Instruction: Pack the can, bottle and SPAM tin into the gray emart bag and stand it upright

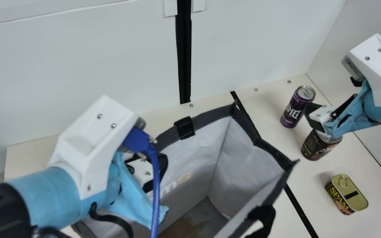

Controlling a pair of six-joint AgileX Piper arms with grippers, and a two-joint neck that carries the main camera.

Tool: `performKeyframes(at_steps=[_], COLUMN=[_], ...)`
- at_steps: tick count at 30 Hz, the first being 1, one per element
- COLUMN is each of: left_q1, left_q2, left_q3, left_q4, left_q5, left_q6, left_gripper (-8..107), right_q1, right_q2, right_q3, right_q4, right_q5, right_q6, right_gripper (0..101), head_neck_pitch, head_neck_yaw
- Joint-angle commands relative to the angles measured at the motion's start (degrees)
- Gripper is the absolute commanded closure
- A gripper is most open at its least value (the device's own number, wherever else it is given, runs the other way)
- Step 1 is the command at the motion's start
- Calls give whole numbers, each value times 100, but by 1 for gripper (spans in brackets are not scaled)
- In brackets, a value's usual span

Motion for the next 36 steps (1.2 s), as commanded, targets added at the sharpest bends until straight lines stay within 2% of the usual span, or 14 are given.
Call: performKeyframes(at_steps=[1,16,26,36], left_q1=[21,198,244,194], left_q2=[-60,-673,-1063,-1380], left_q3=[14,302,742,1375], left_q4=[170,1673,3162,4704], left_q5=[-8,-8,-8,-8], left_q6=[-157,-1099,-1835,-2586], left_gripper=[107,107,107,107], right_q1=[0,0,0,0], right_q2=[0,0,0,0], right_q3=[0,0,0,0], right_q4=[0,0,0,0], right_q5=[0,0,0,0], right_q6=[0,0,0,0], right_gripper=[6,6,6,6], head_neck_pitch=[-130,-130,-130,-130], head_neck_yaw=[-14,-14,-14,-14])
